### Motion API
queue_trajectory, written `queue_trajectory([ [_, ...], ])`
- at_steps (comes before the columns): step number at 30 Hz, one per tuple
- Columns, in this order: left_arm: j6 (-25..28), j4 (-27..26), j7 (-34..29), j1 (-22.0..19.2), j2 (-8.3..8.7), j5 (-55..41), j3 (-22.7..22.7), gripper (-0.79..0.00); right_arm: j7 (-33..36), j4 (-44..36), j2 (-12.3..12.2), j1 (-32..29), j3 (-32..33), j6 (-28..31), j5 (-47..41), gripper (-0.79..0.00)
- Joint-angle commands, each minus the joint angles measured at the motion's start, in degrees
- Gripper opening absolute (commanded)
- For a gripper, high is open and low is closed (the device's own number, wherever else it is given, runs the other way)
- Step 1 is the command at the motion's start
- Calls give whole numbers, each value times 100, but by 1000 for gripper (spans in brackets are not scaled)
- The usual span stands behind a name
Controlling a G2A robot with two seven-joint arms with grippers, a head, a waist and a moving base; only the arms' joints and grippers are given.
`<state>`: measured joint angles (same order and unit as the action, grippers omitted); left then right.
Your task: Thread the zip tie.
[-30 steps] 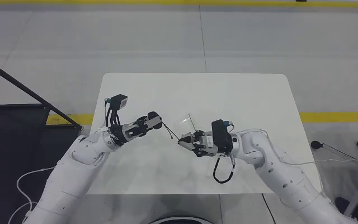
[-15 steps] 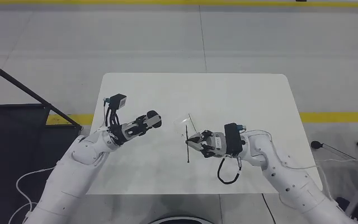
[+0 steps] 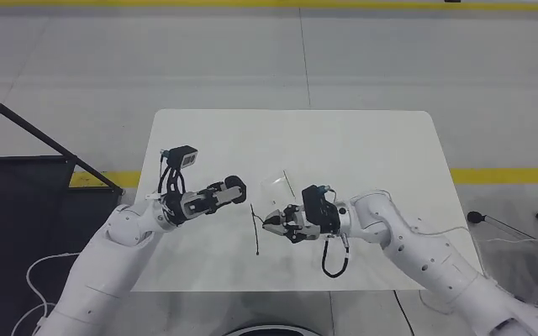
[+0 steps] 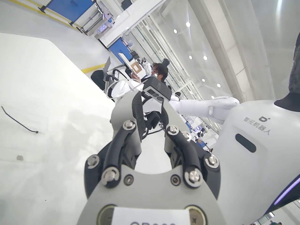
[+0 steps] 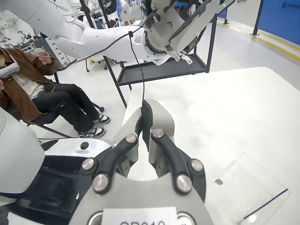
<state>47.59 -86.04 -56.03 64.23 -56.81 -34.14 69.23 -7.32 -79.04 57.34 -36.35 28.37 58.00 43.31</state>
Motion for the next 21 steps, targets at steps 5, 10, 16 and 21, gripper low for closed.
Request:
queue_trajectory([
  [5,-153,-5,-220,-29,15,-200,-12,-514,147,206,79,244,-274,0,-345,-785],
  [10,-198,17,-265,-64,14,-165,-72,-526,198,345,142,393,-439,0,-502,-785],
  [16,-236,48,-303,-119,11,-98,-146,-542,173,427,180,492,-557,0,-571,-785],
  [21,-254,70,-320,-143,13,-76,-181,-576,124,468,193,544,-619,0,-574,-785],
])
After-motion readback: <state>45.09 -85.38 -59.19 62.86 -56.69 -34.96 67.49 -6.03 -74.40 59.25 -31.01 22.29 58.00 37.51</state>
